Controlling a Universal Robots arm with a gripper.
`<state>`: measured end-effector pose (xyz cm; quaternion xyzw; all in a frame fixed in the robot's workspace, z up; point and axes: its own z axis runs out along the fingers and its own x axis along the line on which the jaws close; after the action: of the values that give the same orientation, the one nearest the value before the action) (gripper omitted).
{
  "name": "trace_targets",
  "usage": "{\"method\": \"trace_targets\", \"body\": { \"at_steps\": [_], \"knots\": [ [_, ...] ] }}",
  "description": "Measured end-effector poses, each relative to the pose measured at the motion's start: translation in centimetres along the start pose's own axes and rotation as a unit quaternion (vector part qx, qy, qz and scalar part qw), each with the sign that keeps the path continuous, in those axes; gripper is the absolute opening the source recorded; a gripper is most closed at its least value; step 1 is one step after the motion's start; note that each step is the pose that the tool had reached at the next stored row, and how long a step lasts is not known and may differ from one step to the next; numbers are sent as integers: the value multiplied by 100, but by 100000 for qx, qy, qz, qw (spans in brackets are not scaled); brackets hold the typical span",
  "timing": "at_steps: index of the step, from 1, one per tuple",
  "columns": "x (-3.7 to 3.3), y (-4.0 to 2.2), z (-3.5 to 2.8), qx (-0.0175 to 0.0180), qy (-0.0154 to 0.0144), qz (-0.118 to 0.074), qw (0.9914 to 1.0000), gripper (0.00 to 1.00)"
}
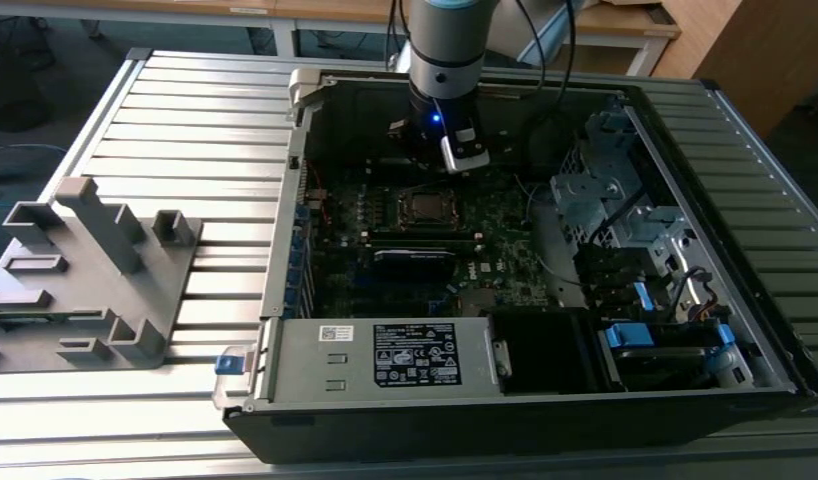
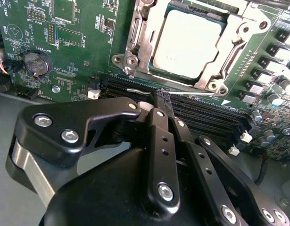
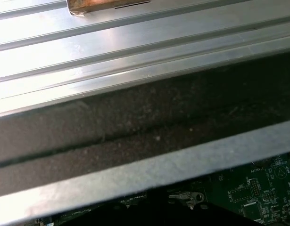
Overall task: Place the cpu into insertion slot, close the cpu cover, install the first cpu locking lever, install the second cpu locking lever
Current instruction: 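Install the first cpu locking lever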
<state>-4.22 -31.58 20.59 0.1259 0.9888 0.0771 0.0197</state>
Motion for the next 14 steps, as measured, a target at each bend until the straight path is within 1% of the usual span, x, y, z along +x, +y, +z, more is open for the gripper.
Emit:
{"method": "trace_targets", "body": {
  "at_steps": [3, 8, 9, 12, 14],
  "knots": [
    [0, 0, 2, -10, -3, -1, 100000, 11],
    [1, -6, 39, 6, -9, -3, 100000, 11],
    [1, -7, 44, 69, -30, -4, 100000, 11],
    [0, -7, 50, 420, -136, 137, 99999, 11],
    [0, -7, 53, 569, -293, 882, 99994, 11]
  ]
}}
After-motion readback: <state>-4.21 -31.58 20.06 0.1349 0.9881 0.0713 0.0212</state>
